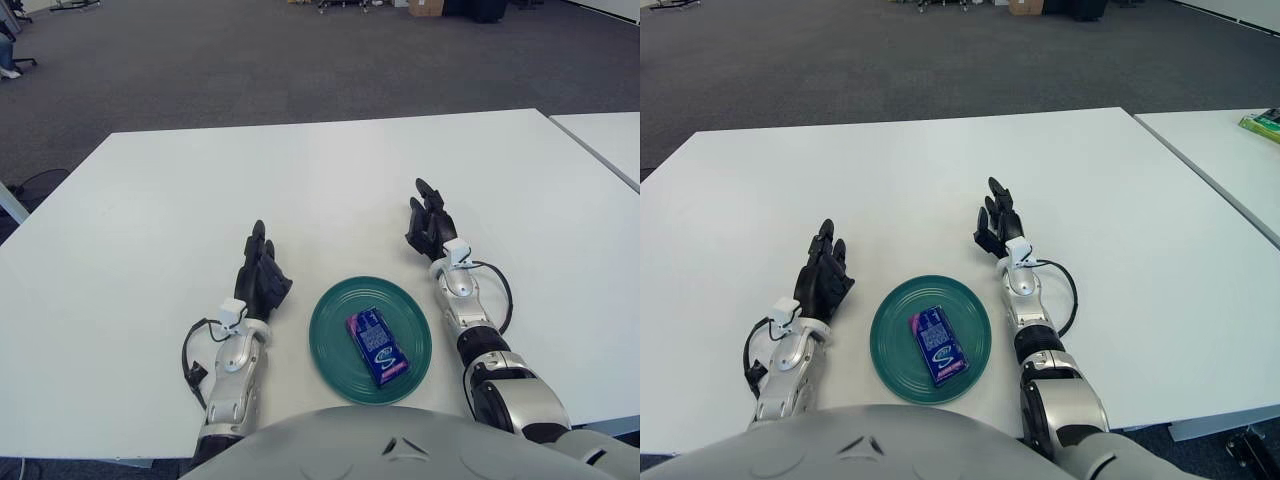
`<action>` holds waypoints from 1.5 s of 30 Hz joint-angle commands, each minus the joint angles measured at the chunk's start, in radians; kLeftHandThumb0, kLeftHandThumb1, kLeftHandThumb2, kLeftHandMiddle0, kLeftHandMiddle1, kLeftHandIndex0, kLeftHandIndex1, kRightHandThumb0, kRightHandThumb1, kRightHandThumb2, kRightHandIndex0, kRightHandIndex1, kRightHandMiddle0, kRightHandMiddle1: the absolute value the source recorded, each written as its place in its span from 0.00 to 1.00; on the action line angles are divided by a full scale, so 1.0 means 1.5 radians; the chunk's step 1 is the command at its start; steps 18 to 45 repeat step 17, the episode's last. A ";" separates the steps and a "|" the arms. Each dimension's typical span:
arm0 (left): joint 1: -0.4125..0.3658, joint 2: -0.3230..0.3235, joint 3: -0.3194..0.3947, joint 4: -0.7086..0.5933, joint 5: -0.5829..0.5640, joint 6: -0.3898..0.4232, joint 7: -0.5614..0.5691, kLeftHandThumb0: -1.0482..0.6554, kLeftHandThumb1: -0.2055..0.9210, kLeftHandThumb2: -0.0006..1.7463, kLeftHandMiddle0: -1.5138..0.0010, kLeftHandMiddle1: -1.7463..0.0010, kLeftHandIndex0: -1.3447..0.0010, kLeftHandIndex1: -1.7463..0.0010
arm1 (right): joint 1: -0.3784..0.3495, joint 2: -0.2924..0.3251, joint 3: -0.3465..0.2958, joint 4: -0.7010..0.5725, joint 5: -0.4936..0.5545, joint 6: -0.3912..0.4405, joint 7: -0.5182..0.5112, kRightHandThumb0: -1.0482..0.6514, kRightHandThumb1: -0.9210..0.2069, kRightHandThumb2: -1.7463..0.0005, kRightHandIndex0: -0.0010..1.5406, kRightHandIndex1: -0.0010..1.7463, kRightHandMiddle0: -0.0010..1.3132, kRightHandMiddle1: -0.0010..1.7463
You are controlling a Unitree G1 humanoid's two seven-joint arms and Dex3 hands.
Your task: Put the gum into the plate.
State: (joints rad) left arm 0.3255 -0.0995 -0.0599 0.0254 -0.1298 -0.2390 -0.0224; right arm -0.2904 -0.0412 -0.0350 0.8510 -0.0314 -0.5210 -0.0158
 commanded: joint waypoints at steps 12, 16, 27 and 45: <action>-0.008 0.023 0.019 0.279 0.093 -0.071 0.067 0.02 1.00 0.64 1.00 1.00 0.99 0.99 | 0.256 0.002 0.018 -0.018 -0.014 0.086 0.011 0.17 0.00 0.48 0.08 0.00 0.00 0.09; -0.017 0.022 0.018 0.308 0.108 -0.097 0.076 0.02 1.00 0.64 1.00 1.00 0.98 0.99 | 0.290 0.002 0.024 -0.066 -0.014 0.091 0.015 0.16 0.00 0.48 0.06 0.00 0.00 0.08; -0.020 0.020 0.019 0.316 0.103 -0.111 0.070 0.02 1.00 0.64 1.00 1.00 0.98 0.99 | 0.302 0.002 0.025 -0.082 -0.012 0.090 0.016 0.16 0.00 0.47 0.05 0.00 0.00 0.07; -0.020 0.020 0.019 0.316 0.103 -0.111 0.070 0.02 1.00 0.64 1.00 1.00 0.98 0.99 | 0.302 0.002 0.025 -0.082 -0.012 0.090 0.016 0.16 0.00 0.47 0.05 0.00 0.00 0.07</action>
